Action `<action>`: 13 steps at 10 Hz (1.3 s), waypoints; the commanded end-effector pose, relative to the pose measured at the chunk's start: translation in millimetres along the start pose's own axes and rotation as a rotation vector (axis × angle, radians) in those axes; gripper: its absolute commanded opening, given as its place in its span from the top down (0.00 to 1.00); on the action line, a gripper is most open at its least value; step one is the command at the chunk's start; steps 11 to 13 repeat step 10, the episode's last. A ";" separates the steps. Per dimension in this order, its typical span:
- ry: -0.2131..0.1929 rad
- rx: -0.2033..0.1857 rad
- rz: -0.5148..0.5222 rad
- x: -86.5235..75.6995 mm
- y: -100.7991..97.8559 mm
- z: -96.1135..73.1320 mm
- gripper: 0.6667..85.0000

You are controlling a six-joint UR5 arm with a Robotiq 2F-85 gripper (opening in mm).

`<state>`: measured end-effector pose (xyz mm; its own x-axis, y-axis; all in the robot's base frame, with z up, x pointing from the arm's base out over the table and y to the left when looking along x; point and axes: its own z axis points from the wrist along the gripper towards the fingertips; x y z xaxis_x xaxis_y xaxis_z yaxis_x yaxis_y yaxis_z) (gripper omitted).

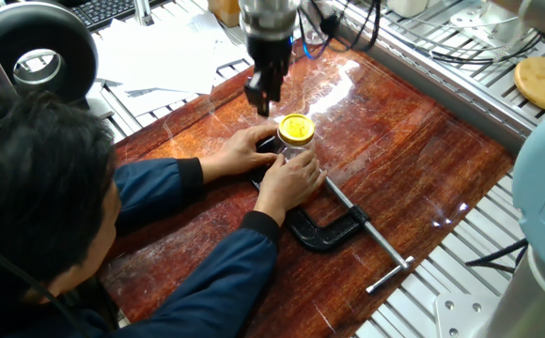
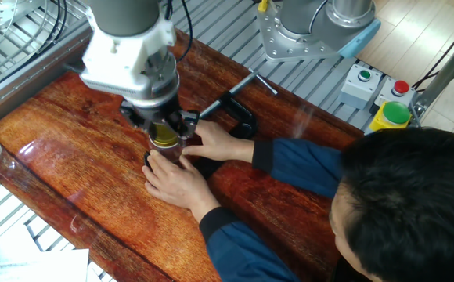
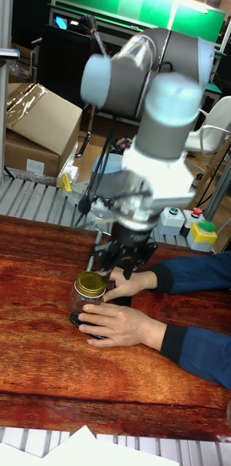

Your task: Screw the lid onto the jar

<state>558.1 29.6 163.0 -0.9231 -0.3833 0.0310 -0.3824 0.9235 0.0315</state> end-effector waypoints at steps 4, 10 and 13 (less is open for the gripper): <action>-0.092 0.011 -0.018 43.2 -6.0 -70.5 1.00; -0.088 -0.026 -0.017 53.6 0.2 -71.2 1.00; -0.088 -0.026 -0.017 53.6 0.2 -71.2 1.00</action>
